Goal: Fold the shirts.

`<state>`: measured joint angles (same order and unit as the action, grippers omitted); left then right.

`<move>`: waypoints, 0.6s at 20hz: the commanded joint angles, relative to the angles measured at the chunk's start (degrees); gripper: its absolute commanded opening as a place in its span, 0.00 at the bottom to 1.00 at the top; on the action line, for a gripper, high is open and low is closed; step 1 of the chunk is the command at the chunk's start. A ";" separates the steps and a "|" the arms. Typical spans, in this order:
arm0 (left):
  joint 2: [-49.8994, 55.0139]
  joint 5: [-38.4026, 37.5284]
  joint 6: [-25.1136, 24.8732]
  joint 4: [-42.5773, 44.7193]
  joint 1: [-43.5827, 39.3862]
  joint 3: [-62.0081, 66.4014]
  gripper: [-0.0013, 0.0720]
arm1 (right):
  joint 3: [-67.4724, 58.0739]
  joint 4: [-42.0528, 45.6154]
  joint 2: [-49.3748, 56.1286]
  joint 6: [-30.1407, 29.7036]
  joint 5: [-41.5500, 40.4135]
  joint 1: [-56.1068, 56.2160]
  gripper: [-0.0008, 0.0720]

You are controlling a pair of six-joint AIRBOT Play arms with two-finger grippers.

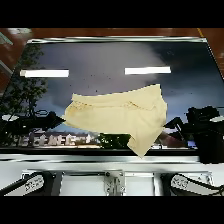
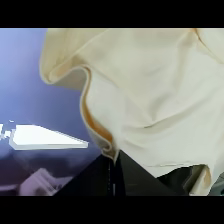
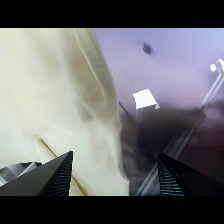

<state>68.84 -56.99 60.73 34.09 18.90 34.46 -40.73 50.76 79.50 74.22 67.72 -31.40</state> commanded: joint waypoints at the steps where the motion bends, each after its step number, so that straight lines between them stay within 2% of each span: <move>1: -1.88 -0.33 -1.11 -0.07 0.00 0.22 0.07 | 0.61 -2.54 2.82 -0.76 -6.78 5.35 0.85; 2: -2.40 -0.35 -1.11 -0.09 0.00 0.22 0.07 | 0.57 -2.84 3.32 -0.02 -9.27 7.13 0.77; 5: -3.74 -0.26 -1.57 -0.07 0.00 1.55 0.07 | -0.59 -8.15 3.41 0.13 -13.49 10.47 0.20; 6: -4.09 -0.46 -1.57 -0.07 0.00 3.23 0.07 | -2.10 -9.18 3.41 -0.50 -12.09 10.56 0.09; 10: -8.55 -3.13 -1.51 2.64 0.00 18.69 0.06 | -15.98 -8.13 -3.56 -8.79 0.79 10.49 0.09; 12: -13.07 -2.93 -1.53 5.73 0.00 31.67 0.06 | -26.36 -7.48 -11.30 -10.19 1.73 10.49 0.09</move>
<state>60.31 -59.61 59.31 36.42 18.87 52.77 -56.07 43.16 75.42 67.94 65.32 -21.28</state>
